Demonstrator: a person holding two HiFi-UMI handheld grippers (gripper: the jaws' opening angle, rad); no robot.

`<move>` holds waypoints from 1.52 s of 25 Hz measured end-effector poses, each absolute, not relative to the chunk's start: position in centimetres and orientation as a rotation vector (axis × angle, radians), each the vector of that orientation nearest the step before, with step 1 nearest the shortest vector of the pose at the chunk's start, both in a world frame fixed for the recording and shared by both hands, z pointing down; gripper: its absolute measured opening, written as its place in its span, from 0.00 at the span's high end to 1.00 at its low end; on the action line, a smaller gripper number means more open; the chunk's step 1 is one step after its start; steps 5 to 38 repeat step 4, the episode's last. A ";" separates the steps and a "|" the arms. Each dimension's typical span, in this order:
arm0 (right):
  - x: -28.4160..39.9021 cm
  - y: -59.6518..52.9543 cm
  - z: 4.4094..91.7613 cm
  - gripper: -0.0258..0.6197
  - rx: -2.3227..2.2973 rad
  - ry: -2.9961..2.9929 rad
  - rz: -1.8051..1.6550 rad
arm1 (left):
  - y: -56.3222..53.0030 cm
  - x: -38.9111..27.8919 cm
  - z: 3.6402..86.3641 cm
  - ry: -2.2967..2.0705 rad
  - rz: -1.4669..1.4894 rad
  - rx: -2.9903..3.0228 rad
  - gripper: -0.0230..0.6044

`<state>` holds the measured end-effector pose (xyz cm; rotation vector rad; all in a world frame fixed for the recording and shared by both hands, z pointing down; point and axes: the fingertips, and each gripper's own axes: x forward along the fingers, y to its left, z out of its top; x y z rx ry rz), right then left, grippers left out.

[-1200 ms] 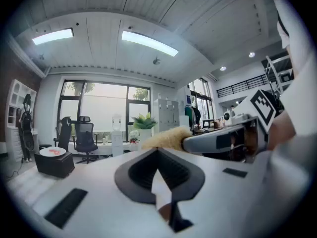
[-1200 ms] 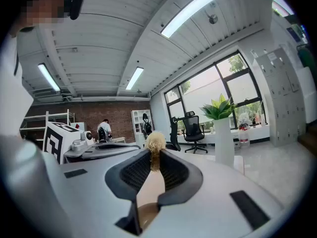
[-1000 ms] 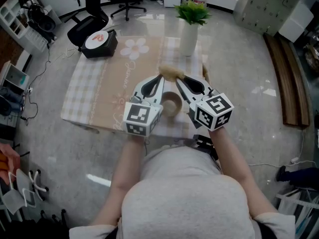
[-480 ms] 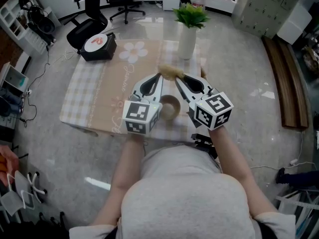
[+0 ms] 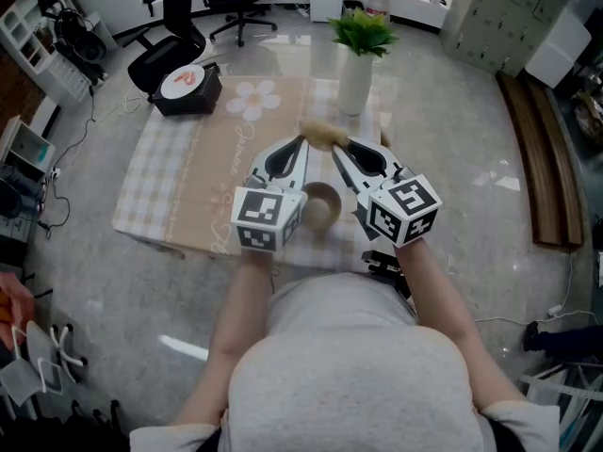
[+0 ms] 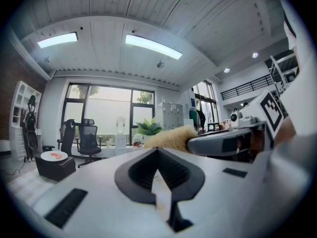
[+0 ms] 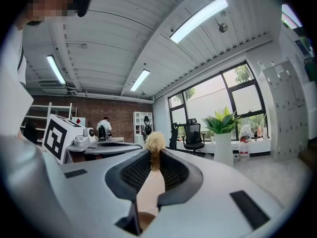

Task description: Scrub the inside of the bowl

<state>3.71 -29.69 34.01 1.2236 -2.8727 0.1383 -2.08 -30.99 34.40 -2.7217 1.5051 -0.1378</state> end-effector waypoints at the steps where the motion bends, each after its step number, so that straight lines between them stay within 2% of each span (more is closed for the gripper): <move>1: 3.7 -29.7 34.0 0.87 1.225 -2.875 0.135 | -31.0 -2.1 34.4 1.507 -0.136 -2.720 0.95; 38: 3.6 -29.8 33.9 0.87 1.226 -2.878 0.121 | -31.2 -2.3 34.3 1.515 -0.128 -2.717 0.95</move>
